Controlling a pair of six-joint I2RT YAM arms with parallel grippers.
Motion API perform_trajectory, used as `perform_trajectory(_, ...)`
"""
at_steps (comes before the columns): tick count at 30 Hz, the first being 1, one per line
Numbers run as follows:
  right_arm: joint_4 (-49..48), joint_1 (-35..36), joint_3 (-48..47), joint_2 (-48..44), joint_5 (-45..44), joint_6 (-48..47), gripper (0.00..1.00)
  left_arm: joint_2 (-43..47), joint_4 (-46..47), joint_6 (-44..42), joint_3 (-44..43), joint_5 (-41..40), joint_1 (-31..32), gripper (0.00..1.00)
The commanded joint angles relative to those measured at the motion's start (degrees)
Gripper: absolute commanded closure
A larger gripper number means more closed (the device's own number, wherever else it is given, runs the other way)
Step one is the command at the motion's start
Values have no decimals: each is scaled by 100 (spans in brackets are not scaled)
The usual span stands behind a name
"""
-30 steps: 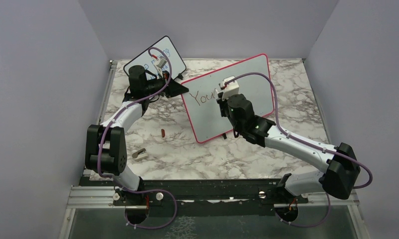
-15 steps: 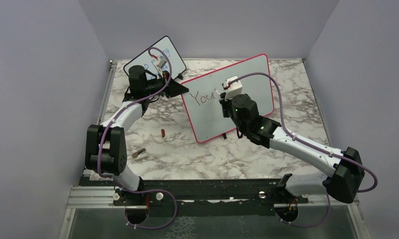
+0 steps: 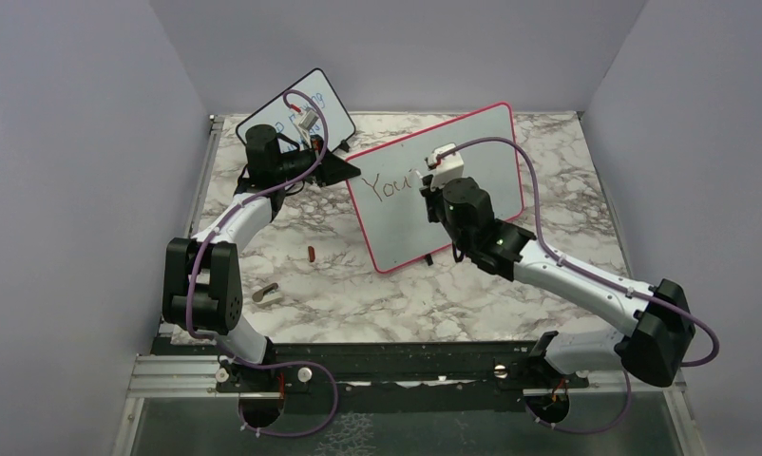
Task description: Write a sentence on the whiteboard
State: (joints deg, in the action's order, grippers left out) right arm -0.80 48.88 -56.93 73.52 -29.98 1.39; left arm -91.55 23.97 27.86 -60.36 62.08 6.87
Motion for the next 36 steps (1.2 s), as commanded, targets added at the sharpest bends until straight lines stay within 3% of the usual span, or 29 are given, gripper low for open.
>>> perform_trajectory(1, -178, -68, 25, 95, -115, -86, 99, -109, -165, -105, -45, 213, 88, 100)
perform_trajectory(18, -208, -134, 33, 207, 1, -79, 99, -135, -164, -105, -46, 221, 91, 100)
perform_trajectory(36, 561, -142, 231, -55, 26, 179, 99, -129, -172, -105, -46, 219, 87, 100)
